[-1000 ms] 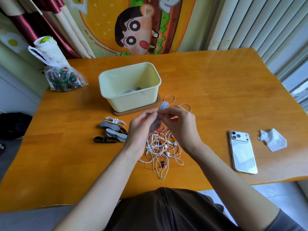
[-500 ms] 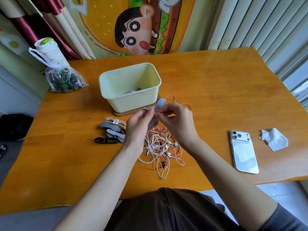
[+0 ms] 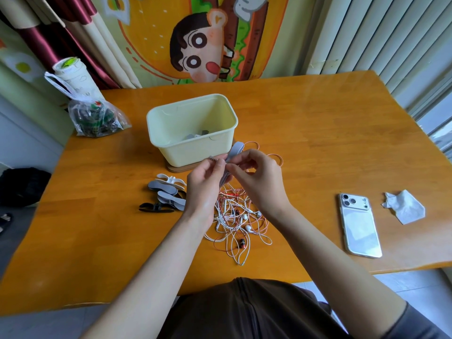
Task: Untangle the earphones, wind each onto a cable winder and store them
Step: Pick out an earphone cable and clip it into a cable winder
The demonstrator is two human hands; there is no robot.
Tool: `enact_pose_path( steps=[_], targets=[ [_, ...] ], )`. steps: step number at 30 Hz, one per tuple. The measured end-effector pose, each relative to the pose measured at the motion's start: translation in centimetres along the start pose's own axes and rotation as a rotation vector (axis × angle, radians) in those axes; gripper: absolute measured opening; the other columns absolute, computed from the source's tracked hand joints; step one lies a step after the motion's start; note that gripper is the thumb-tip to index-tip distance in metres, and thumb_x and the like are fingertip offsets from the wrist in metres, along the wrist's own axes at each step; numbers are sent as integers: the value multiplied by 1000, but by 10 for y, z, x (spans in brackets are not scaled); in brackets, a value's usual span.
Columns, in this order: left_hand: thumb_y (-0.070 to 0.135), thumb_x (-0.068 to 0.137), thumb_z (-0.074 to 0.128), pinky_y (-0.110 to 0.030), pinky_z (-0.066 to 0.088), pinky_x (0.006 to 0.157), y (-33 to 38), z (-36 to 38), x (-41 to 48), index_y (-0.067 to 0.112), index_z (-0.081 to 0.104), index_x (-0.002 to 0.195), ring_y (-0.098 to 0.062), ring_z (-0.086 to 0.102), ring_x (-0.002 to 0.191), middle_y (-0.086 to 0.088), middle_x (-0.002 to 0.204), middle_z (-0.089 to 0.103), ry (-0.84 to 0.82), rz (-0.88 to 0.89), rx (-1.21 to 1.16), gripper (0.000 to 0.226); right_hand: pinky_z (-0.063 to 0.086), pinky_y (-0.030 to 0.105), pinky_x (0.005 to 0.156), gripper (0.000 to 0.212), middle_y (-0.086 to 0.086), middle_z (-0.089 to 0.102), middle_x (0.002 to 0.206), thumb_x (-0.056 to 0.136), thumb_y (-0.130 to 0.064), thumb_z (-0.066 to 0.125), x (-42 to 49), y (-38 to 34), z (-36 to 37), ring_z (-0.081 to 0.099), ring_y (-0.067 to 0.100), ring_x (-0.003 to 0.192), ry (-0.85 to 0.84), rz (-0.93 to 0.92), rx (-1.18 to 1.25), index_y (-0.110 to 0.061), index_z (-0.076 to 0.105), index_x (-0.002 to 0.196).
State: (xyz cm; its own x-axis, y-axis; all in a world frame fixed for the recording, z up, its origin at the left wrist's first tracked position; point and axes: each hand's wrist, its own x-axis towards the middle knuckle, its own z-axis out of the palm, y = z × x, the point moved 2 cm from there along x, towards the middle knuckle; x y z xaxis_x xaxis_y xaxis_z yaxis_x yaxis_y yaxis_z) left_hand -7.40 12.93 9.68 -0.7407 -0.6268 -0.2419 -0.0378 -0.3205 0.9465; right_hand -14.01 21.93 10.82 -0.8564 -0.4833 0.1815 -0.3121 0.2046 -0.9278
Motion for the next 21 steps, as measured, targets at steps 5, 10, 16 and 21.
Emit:
enact_pose_path(
  steps=[5,10,16,21],
  targets=[
    [13,99,49,-23,54,84,3,1,0,20,65,104,-15,66,105,-8,112,69,11,47,29,18,53,18,67,30,-9,55,99,84,-21,70,-1,0,2,59,8,79,-3,118,60,-18,48,105],
    [11,99,48,-27,52,92,3,2,-2,21,65,102,-15,65,106,-7,112,69,-11,80,41,20,57,30,75,38,4,66,110,88,-19,64,-4,1,4,66,18,91,-25,125,116,-12,44,121],
    [9,99,48,-26,53,87,-2,0,-1,21,66,97,-14,67,98,-5,102,70,14,56,17,21,45,11,63,20,-5,68,90,86,-16,66,-4,3,7,64,3,78,0,92,47,-20,54,101],
    [10,99,47,-28,53,85,-6,-1,1,19,65,92,-16,66,94,-6,96,69,41,-18,3,21,37,7,52,19,-4,66,81,84,-12,67,-3,4,11,57,0,61,21,96,-2,-19,55,98]
  ],
)
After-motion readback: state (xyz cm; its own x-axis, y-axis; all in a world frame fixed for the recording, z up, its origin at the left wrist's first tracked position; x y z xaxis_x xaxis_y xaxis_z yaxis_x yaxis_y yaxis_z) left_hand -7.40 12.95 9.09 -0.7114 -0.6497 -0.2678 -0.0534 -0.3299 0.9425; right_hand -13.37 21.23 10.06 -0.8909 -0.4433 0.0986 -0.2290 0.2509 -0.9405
